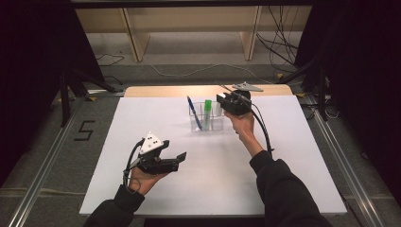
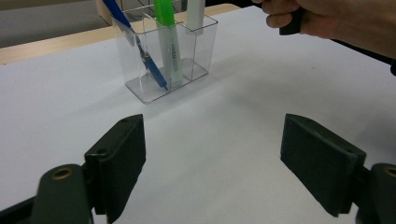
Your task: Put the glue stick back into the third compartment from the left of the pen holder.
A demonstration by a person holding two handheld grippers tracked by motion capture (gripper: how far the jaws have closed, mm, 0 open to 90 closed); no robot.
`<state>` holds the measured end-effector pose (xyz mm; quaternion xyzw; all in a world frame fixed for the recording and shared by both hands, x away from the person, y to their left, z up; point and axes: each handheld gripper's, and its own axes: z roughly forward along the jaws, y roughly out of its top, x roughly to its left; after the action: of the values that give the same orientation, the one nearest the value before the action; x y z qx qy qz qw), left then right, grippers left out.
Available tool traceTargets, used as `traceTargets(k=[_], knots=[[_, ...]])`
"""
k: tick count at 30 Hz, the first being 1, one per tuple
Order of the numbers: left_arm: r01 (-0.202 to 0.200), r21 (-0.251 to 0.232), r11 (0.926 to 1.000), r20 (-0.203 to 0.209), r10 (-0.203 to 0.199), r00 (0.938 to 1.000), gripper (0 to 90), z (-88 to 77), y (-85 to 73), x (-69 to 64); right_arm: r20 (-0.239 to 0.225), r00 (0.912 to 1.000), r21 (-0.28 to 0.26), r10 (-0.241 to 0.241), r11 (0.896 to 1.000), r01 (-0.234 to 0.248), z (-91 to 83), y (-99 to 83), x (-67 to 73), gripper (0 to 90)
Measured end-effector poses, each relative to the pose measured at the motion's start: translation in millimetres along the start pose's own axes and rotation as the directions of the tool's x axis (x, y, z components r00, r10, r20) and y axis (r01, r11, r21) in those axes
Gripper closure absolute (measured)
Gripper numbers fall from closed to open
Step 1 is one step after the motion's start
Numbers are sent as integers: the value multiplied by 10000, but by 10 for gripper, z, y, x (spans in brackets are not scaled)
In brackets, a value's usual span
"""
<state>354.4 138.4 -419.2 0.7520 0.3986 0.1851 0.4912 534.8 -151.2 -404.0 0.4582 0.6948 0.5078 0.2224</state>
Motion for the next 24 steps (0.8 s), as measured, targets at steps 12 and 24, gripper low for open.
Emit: traceTargets(k=[12, 24], knots=[[327, -242, 9992, -37, -328, 9995, 214, -59, -9, 66, -24, 10000, -56, -82, 10000, 82, -325, 41, -32, 334], [506, -257, 9984, 212, -501, 9985, 210, -50, -14, 95, -1265, 9895, 161, -701, 9972, 727, -861, -100, 48, 285]])
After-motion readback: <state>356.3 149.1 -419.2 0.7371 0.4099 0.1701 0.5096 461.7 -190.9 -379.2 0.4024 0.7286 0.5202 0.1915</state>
